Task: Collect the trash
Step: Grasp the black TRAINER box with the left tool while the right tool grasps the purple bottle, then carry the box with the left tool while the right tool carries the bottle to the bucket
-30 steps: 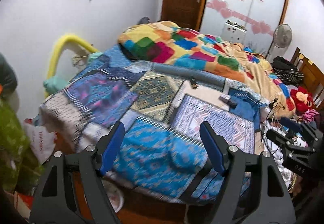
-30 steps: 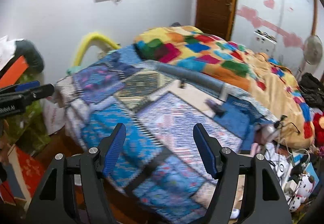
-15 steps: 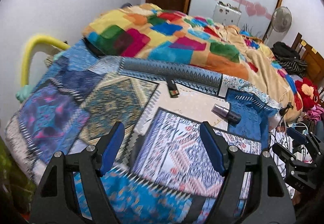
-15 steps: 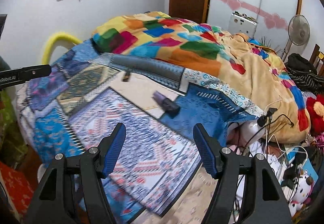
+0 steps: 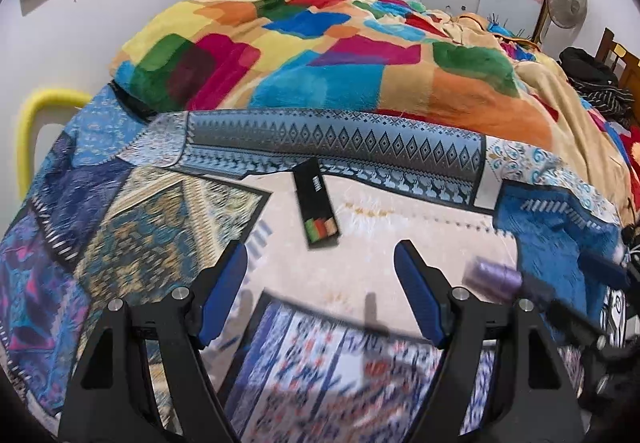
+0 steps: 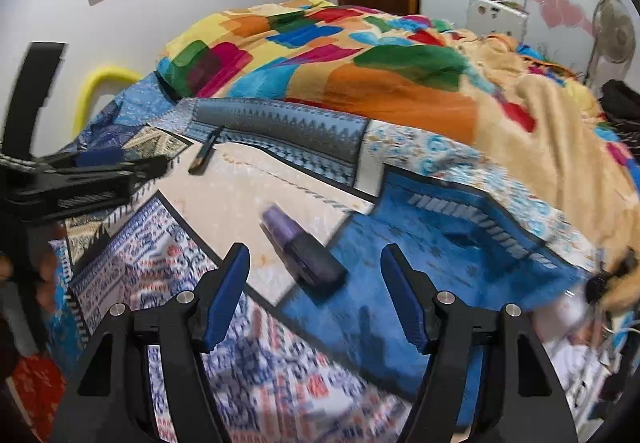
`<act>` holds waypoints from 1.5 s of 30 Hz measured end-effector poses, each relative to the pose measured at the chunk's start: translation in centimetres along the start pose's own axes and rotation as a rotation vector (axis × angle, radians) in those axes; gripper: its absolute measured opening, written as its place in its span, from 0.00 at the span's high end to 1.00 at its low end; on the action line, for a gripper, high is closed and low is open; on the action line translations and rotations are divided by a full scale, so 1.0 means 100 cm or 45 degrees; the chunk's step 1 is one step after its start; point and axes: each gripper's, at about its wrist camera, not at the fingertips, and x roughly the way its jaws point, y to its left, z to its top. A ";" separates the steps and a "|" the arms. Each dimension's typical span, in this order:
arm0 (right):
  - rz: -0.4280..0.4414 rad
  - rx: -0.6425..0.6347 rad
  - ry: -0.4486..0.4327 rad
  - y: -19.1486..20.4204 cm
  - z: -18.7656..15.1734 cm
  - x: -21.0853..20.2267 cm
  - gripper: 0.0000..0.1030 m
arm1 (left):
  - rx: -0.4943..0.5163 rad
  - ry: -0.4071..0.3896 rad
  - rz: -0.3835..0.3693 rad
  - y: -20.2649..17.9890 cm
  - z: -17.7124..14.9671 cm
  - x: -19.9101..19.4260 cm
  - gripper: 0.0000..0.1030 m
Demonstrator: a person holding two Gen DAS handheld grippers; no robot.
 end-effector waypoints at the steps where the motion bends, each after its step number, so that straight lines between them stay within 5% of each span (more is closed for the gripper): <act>1: 0.001 -0.007 0.003 0.001 0.001 0.004 0.39 | 0.004 0.001 0.004 -0.003 0.003 0.008 0.31; 16: -0.028 -0.080 0.090 0.014 -0.007 0.048 0.59 | -0.102 0.033 0.067 0.003 0.009 0.056 0.65; 20: -0.058 -0.108 0.093 0.020 -0.011 0.046 0.76 | -0.066 0.061 -0.023 0.005 0.006 0.051 0.77; 24: -0.045 -0.084 0.096 0.027 -0.016 0.043 0.77 | -0.070 0.109 -0.093 0.006 -0.001 0.042 0.78; 31: -0.088 -0.021 0.085 0.036 -0.027 0.022 0.77 | -0.066 0.166 -0.217 0.003 -0.022 0.007 0.78; 45: -0.121 0.119 0.027 0.036 -0.025 -0.063 0.77 | 0.079 -0.002 -0.211 -0.006 -0.061 -0.144 0.78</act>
